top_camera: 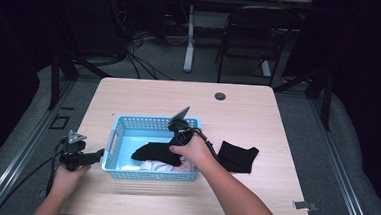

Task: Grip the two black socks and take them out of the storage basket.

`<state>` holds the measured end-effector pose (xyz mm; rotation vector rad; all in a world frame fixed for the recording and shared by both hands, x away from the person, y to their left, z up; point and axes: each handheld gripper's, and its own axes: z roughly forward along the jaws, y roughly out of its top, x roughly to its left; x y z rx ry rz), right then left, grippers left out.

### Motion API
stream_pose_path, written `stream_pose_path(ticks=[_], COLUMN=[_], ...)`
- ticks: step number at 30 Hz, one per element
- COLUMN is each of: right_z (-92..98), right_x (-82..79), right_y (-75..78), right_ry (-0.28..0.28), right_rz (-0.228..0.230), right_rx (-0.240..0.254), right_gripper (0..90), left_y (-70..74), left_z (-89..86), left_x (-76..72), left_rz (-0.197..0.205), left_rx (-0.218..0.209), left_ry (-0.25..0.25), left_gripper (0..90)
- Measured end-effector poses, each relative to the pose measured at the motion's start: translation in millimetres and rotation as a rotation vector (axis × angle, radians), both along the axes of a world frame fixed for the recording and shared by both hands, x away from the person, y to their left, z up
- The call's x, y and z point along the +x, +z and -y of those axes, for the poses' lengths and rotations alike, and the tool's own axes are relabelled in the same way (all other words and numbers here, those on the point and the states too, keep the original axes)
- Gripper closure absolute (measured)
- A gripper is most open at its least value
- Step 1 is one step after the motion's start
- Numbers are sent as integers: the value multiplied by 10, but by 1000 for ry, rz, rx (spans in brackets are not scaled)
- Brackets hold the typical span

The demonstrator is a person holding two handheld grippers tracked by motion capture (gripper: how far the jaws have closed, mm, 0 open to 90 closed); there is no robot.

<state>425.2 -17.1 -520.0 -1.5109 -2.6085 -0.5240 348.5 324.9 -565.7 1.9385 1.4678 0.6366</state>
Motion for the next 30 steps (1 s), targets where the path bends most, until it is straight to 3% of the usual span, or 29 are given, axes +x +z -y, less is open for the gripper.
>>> stream_pose_path(ticks=[2, 5, 11, 19, 21, 25, 30], right_z=[-1, -31, -24, -29, -38, -28, -14], right_x=[9, -18, -20, -39, -53, -52, -81], right_y=[22, 9, 44, 69, 62, 96, 160], right_ry=[29, 23, 65, 93, 78, 108, 120], right_rz=[-19, 9, 25, 36, 49, 44, 73], right_rx=[-5, -6, -22, -28, -14, -31, -4], right_gripper=[645, 738, 833, 858, 860, 862, 863], left_y=[-1, -2, 0, 0, 1, 1, 1], left_z=[1, -1, -2, -3, -4, -3, -3], left_x=[1, 2, 0, 0, 0, -2, 0], left_rz=[0, -1, 0, 1, 1, 0, 1], left_rx=[0, 1, 1, 2, 4, 2, 3], left_ry=[0, 1, 2, 2, 2, 2, 2], left_gripper=[223, 223, 223, 223, 223, 223, 223])
